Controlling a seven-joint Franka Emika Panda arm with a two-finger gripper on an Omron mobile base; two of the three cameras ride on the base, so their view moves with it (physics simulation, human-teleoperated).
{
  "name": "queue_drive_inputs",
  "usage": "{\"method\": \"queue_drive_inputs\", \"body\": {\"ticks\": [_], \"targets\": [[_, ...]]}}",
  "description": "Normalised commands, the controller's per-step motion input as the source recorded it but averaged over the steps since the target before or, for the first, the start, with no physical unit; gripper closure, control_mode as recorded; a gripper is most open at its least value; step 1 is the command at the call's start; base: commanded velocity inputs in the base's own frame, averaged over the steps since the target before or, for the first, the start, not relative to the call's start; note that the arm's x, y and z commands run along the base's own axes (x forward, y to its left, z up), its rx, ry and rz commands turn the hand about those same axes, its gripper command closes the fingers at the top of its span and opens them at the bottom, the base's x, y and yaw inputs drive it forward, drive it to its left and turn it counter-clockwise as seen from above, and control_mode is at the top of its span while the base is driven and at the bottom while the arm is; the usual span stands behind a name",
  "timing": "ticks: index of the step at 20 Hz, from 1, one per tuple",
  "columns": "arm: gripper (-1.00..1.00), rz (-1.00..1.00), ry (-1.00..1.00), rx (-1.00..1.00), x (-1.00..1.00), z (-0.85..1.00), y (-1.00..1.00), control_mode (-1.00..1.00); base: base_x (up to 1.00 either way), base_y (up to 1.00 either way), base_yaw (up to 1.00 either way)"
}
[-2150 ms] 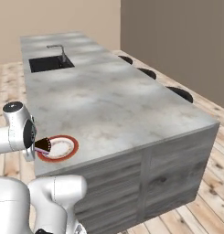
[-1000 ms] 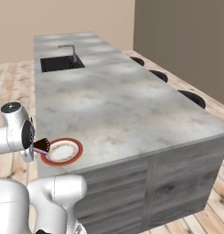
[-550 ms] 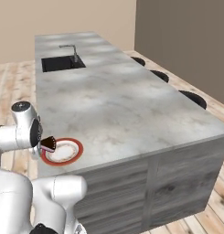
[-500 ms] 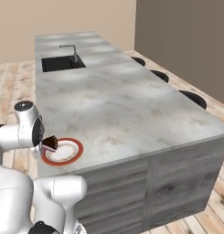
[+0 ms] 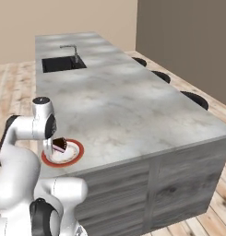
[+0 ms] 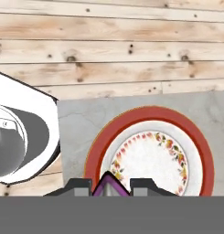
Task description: Take the baked cake out of the oven and place it on the plate for cooling. Then close the oven door.
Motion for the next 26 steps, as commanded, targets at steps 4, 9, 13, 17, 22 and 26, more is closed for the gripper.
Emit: {"method": "queue_drive_inputs", "body": {"ticks": [4,9,13,17,22,26], "targets": [[1.00,0.00,0.07,-0.01,0.00,-0.35,0.00,-1.00,0.00,0.00,0.00],[1.00,0.00,0.02,-0.01,0.01,-0.35,0.00,-1.00,0.00,0.00,0.00],[1.00,0.00,0.00,-0.01,0.01,-0.27,0.00,-1.00,0.00,0.00,0.00],[1.00,0.00,0.00,0.00,0.10,-0.19,0.00,-1.00,0.00,0.00,0.00],[1.00,0.00,0.00,0.00,0.22,-0.08,0.00,-1.00,0.00,0.00,0.00],[1.00,0.00,0.00,0.00,0.21,-0.03,0.00,-1.00,0.00,0.00,0.00]]}}
